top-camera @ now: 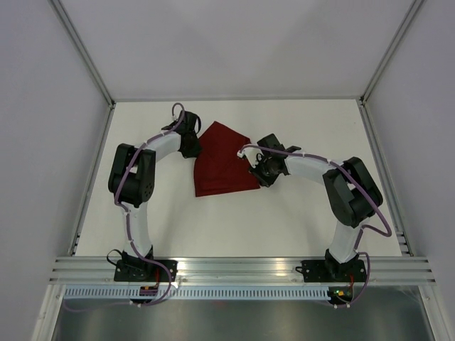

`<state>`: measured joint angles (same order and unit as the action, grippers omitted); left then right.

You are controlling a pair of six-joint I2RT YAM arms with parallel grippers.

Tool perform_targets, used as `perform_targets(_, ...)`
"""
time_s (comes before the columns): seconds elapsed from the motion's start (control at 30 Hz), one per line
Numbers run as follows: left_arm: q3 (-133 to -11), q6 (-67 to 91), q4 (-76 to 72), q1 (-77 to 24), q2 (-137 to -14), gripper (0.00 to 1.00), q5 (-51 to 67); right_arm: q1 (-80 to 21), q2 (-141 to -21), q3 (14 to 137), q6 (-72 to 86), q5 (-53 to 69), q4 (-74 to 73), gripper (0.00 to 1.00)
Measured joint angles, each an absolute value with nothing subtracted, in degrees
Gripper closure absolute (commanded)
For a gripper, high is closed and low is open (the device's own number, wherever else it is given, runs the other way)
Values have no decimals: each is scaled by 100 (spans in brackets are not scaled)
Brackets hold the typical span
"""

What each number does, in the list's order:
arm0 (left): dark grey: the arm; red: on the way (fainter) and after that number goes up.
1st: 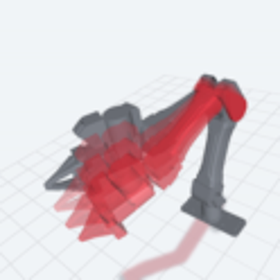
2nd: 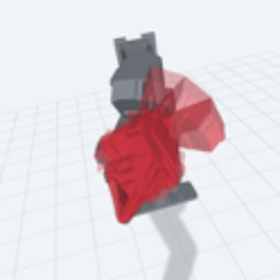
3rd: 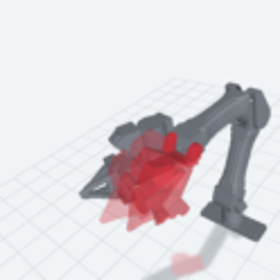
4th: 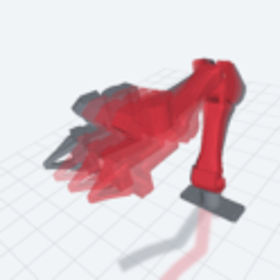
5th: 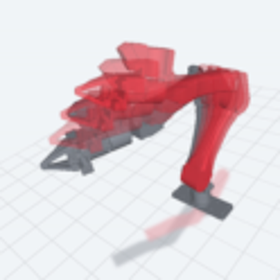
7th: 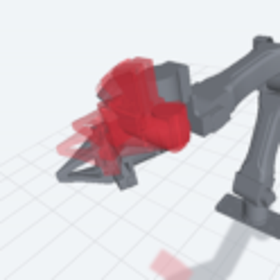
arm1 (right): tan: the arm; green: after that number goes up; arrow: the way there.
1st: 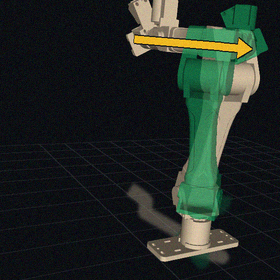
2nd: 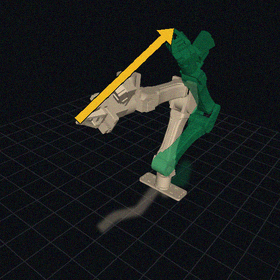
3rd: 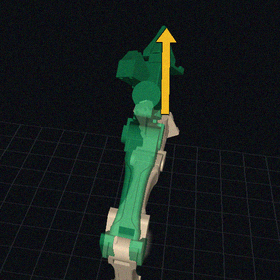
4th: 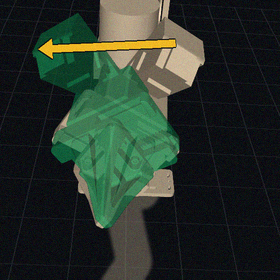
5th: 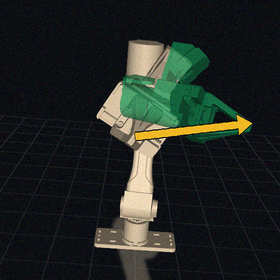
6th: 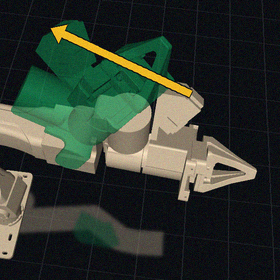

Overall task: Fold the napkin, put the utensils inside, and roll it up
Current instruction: Fold the napkin, then roll the napkin with the utensil

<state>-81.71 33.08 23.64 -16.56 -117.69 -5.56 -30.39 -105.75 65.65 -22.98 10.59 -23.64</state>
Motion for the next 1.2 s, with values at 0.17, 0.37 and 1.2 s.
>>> perform_targets(0.17, -8342, 3103, 2427, -1813, -11883, 95, -471, -3072, -10403, 6390, -2388, 1157, -2561, 73)
perform_targets(0.37, -8508, 2921, 2443, -2003, -11994, 91, -384, -3256, -10307, 6311, -2405, 1223, -2744, 73)
perform_targets(1.2, -7384, 2606, 2676, -1476, -8221, 45, -67, -4130, -8783, 5933, -2749, 989, -2353, 41)
